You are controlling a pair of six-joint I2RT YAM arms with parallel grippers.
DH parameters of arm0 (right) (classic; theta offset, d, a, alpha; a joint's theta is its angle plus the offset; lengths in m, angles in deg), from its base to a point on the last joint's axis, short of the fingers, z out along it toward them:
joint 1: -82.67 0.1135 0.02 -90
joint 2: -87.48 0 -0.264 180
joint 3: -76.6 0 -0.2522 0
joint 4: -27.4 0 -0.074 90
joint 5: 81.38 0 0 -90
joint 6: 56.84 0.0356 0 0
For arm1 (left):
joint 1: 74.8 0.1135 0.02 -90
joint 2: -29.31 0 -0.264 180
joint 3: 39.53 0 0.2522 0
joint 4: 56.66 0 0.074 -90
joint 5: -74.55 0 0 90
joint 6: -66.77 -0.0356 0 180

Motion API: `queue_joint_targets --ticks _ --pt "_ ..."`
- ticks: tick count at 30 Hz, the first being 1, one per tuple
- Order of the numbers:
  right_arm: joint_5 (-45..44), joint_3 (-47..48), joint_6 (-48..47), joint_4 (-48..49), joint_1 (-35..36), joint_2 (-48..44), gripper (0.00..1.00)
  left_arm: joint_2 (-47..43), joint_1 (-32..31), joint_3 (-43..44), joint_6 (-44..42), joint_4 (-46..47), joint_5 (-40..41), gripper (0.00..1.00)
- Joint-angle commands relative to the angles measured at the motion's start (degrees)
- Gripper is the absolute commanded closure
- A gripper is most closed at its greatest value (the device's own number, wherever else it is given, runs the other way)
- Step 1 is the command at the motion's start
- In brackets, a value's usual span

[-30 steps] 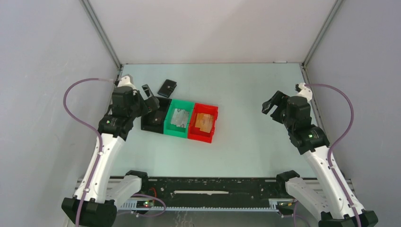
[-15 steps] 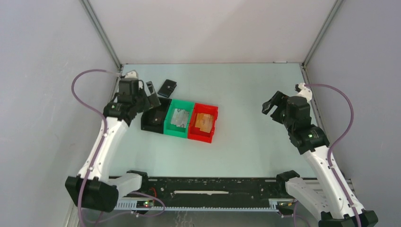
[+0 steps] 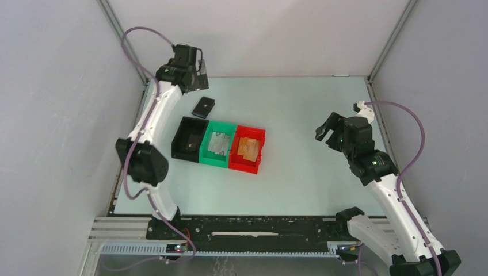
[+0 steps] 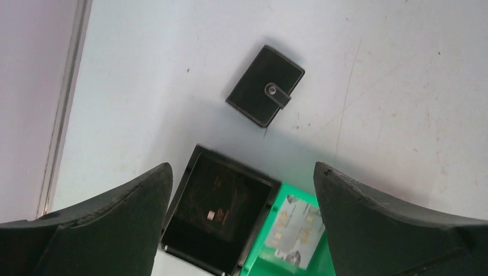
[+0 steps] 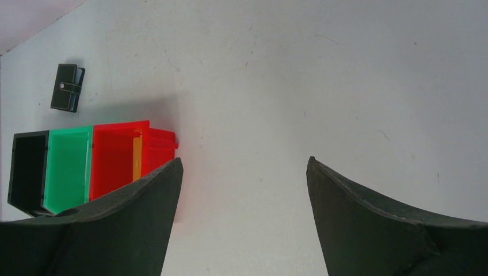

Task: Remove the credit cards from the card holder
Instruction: Move the card holder to the center of the board.

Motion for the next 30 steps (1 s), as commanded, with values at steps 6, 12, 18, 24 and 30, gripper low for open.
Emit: queue_joint_targets --ticks 6,12,18,24,30 --pt "0.07 1.88 0.35 -1.44 0.91 -0.06 0.12 20.52 -0.5 21.14 -4.1 -3.52 -0.02 0.08" --pt "-0.31 1.89 1.61 -1.91 1.42 1.0 0.13 29.31 -0.51 26.39 -2.57 -4.24 -4.52 0.13" --pt "-0.54 1.85 2.08 -1.77 1.61 1.15 0.13 34.81 0.12 26.42 2.43 -4.28 -7.35 0.16" --pt "-1.67 1.89 2.61 -3.39 1.7 0.55 0.13 36.94 1.7 25.4 8.42 -5.4 -4.76 0.17" --pt "-2.1 1.88 2.73 -3.89 1.73 0.56 0.13 38.3 1.68 25.31 5.71 -6.39 -2.28 0.18"
